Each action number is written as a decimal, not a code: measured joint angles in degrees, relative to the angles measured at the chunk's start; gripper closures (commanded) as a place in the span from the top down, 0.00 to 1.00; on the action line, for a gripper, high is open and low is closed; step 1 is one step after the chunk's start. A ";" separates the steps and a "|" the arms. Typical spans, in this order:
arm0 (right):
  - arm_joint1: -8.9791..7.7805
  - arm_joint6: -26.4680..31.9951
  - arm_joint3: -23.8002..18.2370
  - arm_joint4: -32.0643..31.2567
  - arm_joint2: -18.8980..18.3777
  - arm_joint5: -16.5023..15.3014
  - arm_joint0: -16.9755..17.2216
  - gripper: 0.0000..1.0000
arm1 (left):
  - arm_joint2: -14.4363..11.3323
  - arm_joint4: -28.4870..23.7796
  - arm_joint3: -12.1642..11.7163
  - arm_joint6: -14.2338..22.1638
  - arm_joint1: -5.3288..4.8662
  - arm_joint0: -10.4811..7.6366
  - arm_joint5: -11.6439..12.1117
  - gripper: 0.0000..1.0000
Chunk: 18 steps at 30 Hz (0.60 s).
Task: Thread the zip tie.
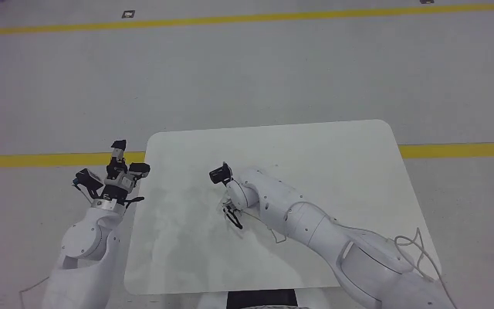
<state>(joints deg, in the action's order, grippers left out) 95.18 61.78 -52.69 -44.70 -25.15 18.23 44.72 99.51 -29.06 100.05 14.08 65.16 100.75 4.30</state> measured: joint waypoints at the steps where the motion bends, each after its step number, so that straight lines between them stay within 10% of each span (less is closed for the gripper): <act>1: 0.06 0.03 -0.06 -0.19 -0.10 0.07 0.03 0.00 | 0.00 0.00 0.00 0.00 0.00 0.00 0.00 1.00; 18: -0.19 1.67 -3.17 -3.86 -2.31 0.93 1.32 0.00 | 0.00 0.00 0.00 0.00 0.00 0.00 0.00 1.00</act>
<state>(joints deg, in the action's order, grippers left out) 94.99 63.45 -55.87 -48.57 -27.45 19.16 46.04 99.51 -29.06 100.05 14.08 65.16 100.75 4.30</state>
